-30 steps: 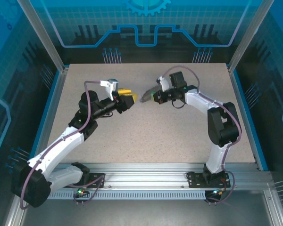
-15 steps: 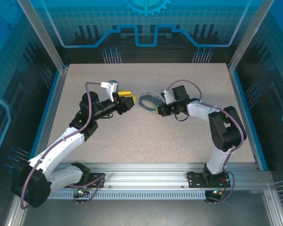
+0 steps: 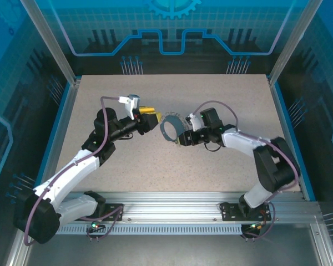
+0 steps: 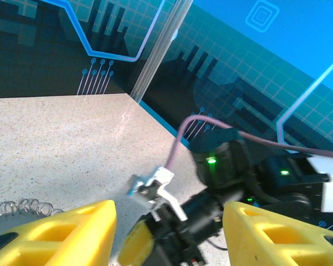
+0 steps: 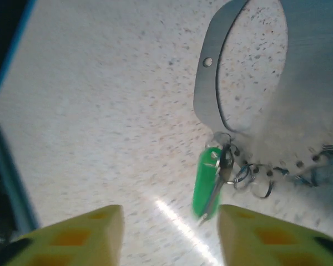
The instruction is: Put the keys on the keyring
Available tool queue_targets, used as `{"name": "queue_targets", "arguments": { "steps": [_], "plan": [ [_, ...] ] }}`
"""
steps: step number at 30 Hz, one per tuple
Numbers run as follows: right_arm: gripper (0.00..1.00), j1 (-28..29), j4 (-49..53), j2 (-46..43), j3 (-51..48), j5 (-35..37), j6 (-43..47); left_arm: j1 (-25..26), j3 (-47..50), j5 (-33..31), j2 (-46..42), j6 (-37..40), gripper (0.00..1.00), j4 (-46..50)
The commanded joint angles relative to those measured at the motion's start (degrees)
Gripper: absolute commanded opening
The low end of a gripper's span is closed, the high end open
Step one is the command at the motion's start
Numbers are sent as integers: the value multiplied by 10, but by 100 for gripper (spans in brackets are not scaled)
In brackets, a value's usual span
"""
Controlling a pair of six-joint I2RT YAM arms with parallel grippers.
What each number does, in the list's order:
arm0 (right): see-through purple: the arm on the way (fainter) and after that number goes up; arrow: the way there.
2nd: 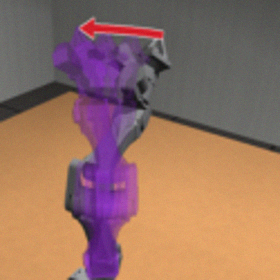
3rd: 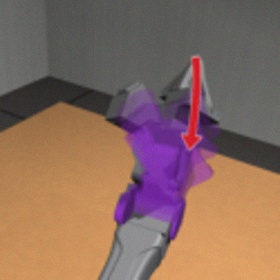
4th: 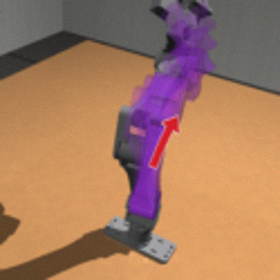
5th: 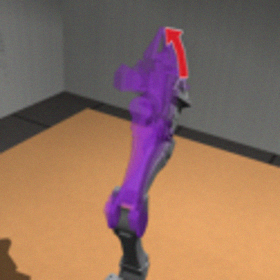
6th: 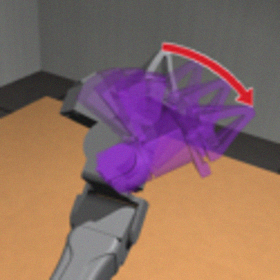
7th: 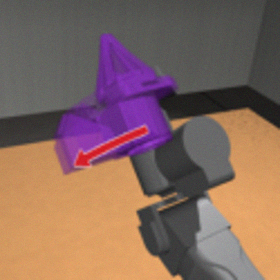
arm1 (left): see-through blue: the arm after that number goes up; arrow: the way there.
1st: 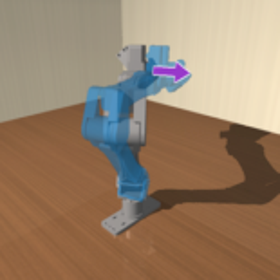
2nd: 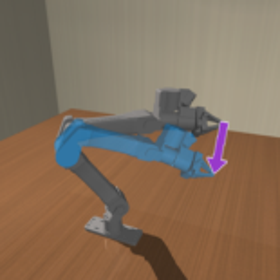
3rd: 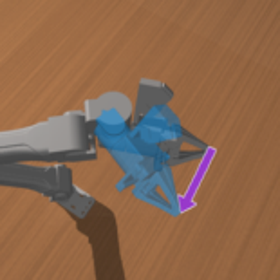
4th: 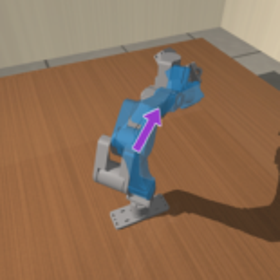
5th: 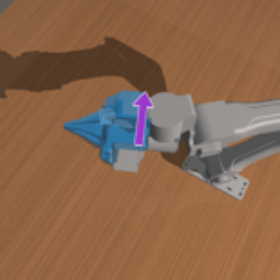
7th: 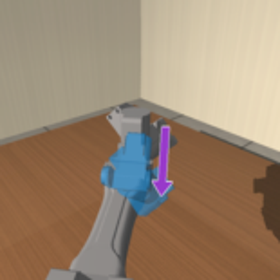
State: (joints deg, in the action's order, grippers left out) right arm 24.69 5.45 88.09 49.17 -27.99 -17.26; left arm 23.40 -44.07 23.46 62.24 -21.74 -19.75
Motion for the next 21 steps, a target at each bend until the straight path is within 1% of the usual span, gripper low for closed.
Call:
{"name": "queue_targets", "arguments": {
  "steps": [1,4,5,7,8,9,13,18,20,21],
  "plan": [
    [73,-30,1,-95,-33,-29,-28,-5,9,14,4,-9,58,-9],
    [86,-61,23,-150,-30,-24,-38,-4,11,10,3,-13,64,-11],
    [88,-67,37,-164,-24,-13,-38,-4,11,8,1,-14,73,-12],
    [91,-79,57,-182,-13,1,-37,-4,10,1,-4,-12,87,-6],
    [98,-85,65,-188,-8,12,-38,-4,9,-5,-10,-10,98,-1],
    [100,-90,72,-193,-3,23,-38,-4,9,-11,-14,-6,99,3],
    [100,-108,107,-205,22,80,-37,-5,4,-50,-42,21,99,39],
    [100,-124,141,-203,51,199,-43,-14,10,-141,-84,72,99,85],
    [100,-133,140,-193,57,247,-45,-25,14,-193,-95,93,99,107],
    [100,-136,135,-187,56,272,-47,-34,15,-207,-99,104,99,116]
  ]
}}
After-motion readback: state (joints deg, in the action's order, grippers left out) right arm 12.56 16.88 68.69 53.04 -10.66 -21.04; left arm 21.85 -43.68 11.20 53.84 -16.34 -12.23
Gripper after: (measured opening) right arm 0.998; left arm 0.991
